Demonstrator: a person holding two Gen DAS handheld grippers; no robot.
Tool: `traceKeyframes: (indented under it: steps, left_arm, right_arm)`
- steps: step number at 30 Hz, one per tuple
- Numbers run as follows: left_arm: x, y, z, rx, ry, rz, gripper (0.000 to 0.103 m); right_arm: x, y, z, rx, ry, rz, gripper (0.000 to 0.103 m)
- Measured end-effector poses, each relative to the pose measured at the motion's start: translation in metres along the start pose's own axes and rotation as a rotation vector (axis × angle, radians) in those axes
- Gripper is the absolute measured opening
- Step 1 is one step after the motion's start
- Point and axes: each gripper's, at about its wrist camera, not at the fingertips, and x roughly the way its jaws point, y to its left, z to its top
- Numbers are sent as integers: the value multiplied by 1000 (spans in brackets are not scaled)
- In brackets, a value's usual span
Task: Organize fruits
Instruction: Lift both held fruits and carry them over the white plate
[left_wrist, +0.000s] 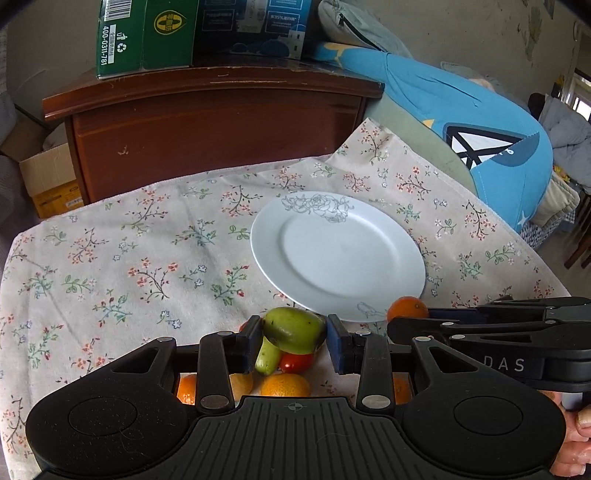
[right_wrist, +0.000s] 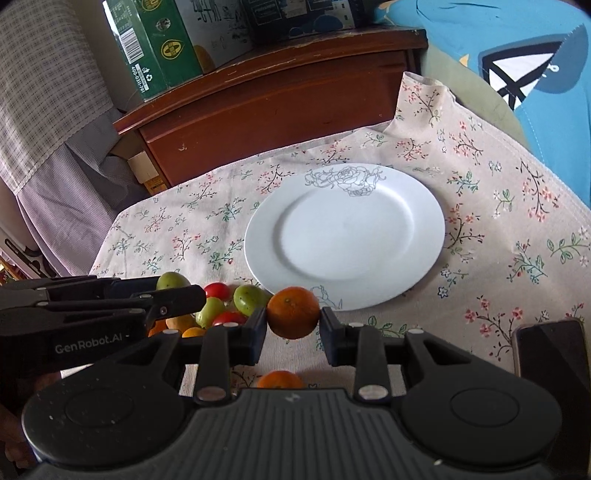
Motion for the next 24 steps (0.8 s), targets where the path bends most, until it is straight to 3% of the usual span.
traceKeyframes:
  steps: [11,24]
  left_arm:
    - [33,-6,29,8,-14,-22,34]
    - [68,-2,30,-22,27,-34,34]
  right_arm:
    - [22,-20,22,49,-2,-46,31]
    - [45,-32,31,85,21,-87,31]
